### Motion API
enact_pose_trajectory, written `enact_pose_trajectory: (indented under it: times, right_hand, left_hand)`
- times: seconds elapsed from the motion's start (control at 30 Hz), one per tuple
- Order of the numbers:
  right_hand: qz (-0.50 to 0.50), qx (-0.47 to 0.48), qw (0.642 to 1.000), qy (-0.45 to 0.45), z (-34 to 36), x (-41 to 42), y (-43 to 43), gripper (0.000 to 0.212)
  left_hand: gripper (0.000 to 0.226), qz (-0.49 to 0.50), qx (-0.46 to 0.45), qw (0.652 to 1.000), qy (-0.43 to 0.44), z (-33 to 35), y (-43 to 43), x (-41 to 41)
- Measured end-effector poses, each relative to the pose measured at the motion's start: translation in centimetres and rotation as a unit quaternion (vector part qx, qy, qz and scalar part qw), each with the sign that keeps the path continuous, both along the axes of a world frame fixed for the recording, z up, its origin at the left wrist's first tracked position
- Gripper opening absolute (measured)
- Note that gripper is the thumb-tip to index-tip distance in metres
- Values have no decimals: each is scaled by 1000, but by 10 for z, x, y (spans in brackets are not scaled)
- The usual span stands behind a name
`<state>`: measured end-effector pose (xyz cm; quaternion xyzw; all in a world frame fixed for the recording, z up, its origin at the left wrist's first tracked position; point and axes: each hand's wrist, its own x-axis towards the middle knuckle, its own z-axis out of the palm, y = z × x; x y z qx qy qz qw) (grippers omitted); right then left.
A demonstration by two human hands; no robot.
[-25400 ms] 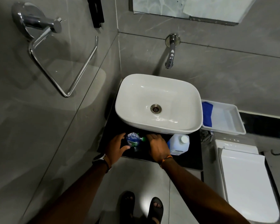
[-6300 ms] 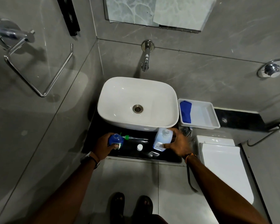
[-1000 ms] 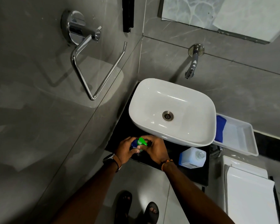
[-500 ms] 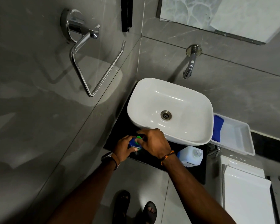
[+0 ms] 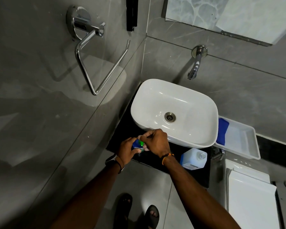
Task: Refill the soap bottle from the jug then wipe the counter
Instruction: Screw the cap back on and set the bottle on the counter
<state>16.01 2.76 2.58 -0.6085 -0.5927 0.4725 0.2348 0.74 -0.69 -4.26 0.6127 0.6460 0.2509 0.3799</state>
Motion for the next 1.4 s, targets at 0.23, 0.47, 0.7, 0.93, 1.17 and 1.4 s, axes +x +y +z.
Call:
enact_pose_trajectory:
  times: [0.23, 0.47, 0.7, 0.93, 1.17, 1.4]
  right_hand:
    - [53, -47, 996, 61, -12, 7, 3, 31]
    - [176, 110, 978, 22, -17, -14, 4, 54]
    - [239, 210, 948, -29, -17, -44, 30, 43]
    - [230, 224, 943, -84, -20, -58, 42, 32]
    - [213, 223, 947, -91, -25, -65, 53, 18]
    - [162, 225, 958, -76, -29, -83, 63, 35]
  left_hand:
    - [54, 49, 4, 998, -32, -3, -4, -6]
    - [59, 109, 9, 994, -32, -4, -4, -23]
    - [47, 154, 13, 987, -35, 1, -1, -24]
    - [47, 213, 8, 976, -45, -11, 6, -31]
    - [48, 261, 16, 964, -53, -20, 14, -32]
    - [52, 311, 25, 946, -89, -26, 22, -31]
